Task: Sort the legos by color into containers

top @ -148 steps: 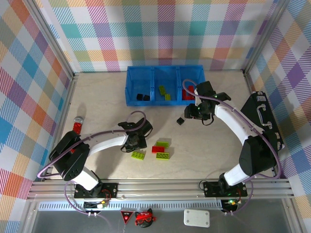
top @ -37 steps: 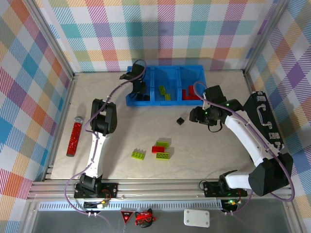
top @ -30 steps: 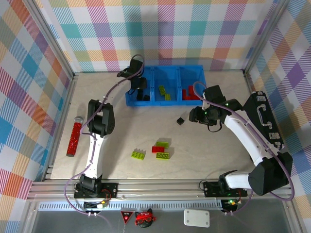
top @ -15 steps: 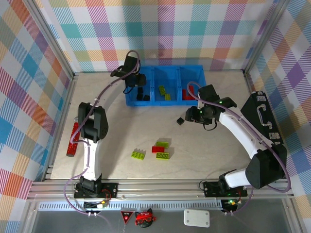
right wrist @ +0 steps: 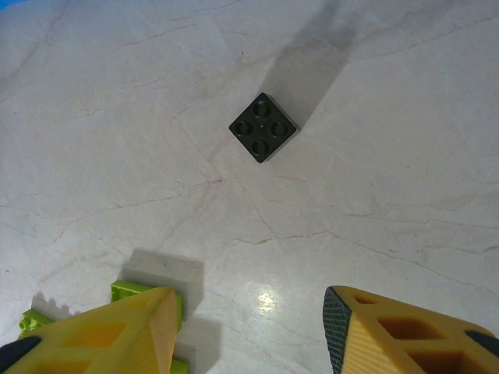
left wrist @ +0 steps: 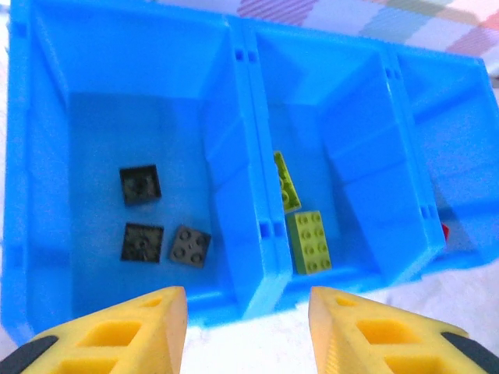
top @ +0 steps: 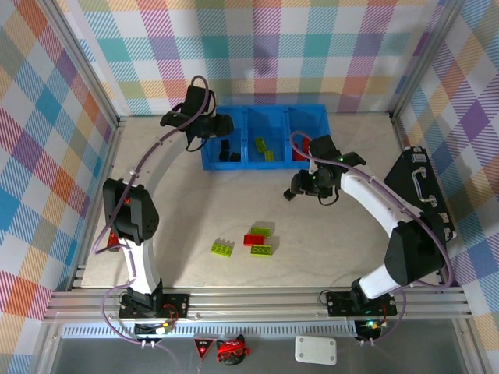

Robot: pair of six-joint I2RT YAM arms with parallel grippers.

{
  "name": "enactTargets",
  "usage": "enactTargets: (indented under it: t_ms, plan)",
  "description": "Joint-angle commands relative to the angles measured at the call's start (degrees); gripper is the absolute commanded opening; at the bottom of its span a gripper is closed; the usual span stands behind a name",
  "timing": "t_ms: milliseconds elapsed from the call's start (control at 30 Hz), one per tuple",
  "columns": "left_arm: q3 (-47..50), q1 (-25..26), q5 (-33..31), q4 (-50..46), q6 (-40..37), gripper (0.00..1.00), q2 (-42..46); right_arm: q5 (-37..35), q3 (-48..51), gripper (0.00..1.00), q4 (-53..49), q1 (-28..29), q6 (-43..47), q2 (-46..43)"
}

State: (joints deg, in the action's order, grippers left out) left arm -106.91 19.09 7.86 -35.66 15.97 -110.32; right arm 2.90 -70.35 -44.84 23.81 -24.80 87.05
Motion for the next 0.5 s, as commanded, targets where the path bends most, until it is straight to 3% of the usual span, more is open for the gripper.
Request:
enactTargets:
  t_ms: [0,467]
  plan:
    - [2.57,0.49,4.75,-3.05,2.00,0.45,4.55,-0.65,-1.88,0.54,0.34,0.78,1.68,1.01]
    - [20.62,0.68,3.37,-3.31,2.29,0.45,20.11,-2.70,-2.29,0.54,2.58,0.89,2.89,7.00]
